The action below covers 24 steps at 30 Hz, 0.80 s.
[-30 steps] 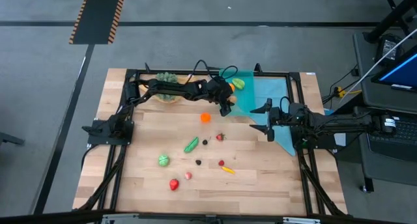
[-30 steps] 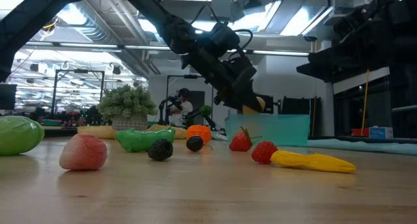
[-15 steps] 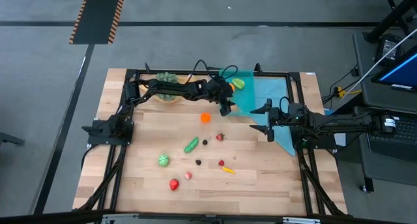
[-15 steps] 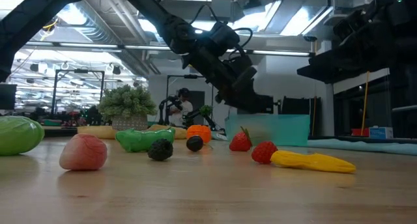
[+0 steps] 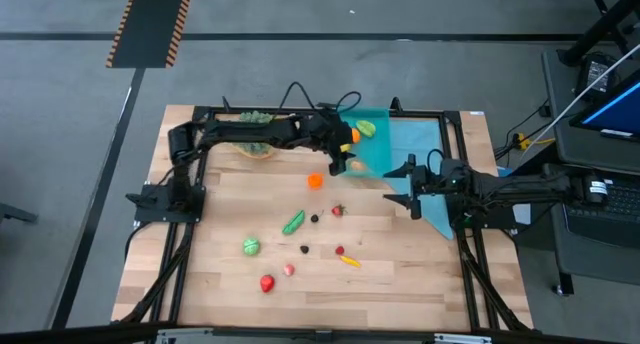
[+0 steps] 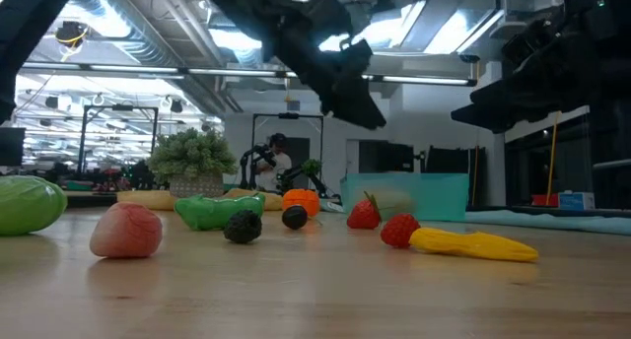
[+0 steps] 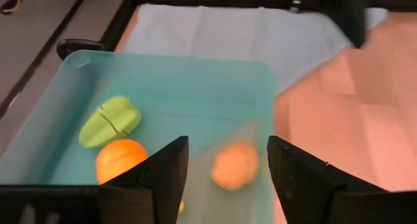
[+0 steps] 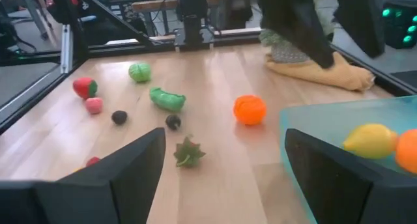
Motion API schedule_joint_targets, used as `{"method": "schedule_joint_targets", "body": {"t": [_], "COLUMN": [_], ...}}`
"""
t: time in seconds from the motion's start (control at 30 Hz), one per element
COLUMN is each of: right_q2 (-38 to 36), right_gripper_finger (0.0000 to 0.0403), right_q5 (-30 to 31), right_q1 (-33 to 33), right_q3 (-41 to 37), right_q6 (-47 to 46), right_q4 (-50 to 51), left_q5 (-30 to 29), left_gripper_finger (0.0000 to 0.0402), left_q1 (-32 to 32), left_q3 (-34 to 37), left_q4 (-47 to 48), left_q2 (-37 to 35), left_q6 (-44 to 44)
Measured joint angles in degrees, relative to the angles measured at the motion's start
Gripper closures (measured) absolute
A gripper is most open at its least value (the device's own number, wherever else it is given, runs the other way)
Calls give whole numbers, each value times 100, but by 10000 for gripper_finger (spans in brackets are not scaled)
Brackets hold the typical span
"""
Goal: Pick and placing Produce into tupperware
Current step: Put the top red strawberry into the blue bin
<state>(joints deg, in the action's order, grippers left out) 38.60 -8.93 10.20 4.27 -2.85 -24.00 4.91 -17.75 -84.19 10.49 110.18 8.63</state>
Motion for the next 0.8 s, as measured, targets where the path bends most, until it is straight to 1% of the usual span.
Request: {"method": "schedule_joint_targets", "body": {"t": [0.1,0.17,0.33,0.4,0.57,0.63,0.8], "right_q2": [74,115,152,152,155,150,152], "right_gripper_finger": [86,86,86,86,86,86,86], "right_q5": [-4,-11,-11,-15,-13,-13,-13], "right_q1": [-75,-122,-226,-228,-227,-226,-226], "right_q3": [0,0,2,2,2,2,2], "right_q6": [12,13,35,39,51,52,22], "right_q4": [-11,-56,-55,-62,-145,-162,-158], "left_q5": [0,4,-35,-284,-885,-1113,-1234], "left_gripper_finger": [197,196,196,195,195,195,195], "left_q1": [103,164,347,458,752,841,852], "left_q3": [284,612,1763,2222,3297,3688,4539], "left_q4": [-196,-389,-1572,-2088,-2566,-2605,-2714], "left_q2": [-237,-413,-1024,-1330,-2382,-2839,-4018], "left_q6": [95,68,-106,-201,-245,-245,-143]}}
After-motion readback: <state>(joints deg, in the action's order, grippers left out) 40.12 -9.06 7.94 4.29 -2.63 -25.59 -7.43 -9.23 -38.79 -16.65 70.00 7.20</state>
